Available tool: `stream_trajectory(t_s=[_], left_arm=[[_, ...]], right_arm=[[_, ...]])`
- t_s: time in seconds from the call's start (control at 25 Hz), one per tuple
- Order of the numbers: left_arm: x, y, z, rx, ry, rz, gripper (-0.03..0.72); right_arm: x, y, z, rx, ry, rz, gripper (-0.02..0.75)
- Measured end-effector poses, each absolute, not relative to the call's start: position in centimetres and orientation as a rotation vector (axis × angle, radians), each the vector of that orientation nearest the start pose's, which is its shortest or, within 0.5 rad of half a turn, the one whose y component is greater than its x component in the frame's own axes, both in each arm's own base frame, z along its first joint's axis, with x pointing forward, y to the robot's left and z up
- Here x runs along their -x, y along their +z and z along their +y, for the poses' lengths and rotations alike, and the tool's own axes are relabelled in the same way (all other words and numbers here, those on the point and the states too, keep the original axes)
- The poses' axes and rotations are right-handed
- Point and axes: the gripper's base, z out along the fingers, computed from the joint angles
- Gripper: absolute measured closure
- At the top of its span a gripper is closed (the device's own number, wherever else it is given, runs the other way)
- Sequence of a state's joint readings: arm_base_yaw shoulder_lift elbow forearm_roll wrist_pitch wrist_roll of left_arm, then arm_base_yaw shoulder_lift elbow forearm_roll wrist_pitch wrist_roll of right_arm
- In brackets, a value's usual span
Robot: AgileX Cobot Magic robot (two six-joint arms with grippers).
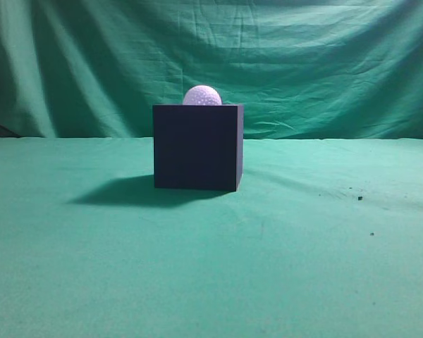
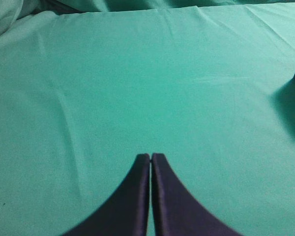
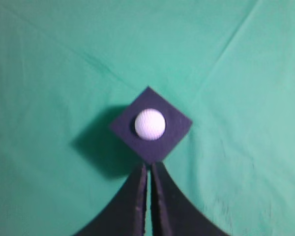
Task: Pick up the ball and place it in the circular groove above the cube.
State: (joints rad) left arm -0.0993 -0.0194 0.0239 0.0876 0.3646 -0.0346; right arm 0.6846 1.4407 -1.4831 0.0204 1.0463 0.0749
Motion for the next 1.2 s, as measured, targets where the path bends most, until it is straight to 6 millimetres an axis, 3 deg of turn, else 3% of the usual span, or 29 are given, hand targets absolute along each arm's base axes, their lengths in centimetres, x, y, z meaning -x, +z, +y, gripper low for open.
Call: stream_trajectory(t_s=[0.2,0.32,0.36,0.68,0.96,1.2], left_arm=[[-5.2,17.3,-0.2,-0.114,-0.007,1.848,0.688],[-5.2,17.3,-0.2,-0.114,-0.007,1.848,0.688],[-5.2,17.3,-0.2,-0.114,-0.007,1.848,0.688],[-5.2,17.3,-0.2,-0.114,-0.007,1.848,0.688],[-5.2,17.3,-0.2,-0.114,-0.007,1.848,0.688],[-5.2,17.3,-0.2,-0.114,-0.007,1.848,0.688]], right_arm=[[-19.2,38.3,15.9,0.668,0.38,2.43,0.738],[-16.5,36.7,13.8,0.639,0.409,2.405,0.738],[-14.8,35.9,12.4,0.628,0.425,2.377,0.738],[-9.4,33.4,8.3,0.596,0.51,2.274,0.738],[-6.2,32.4,5.9,0.66,0.472,2.368,0.738],[-6.2,32.3,5.5,0.761,0.391,2.338,0.738]])
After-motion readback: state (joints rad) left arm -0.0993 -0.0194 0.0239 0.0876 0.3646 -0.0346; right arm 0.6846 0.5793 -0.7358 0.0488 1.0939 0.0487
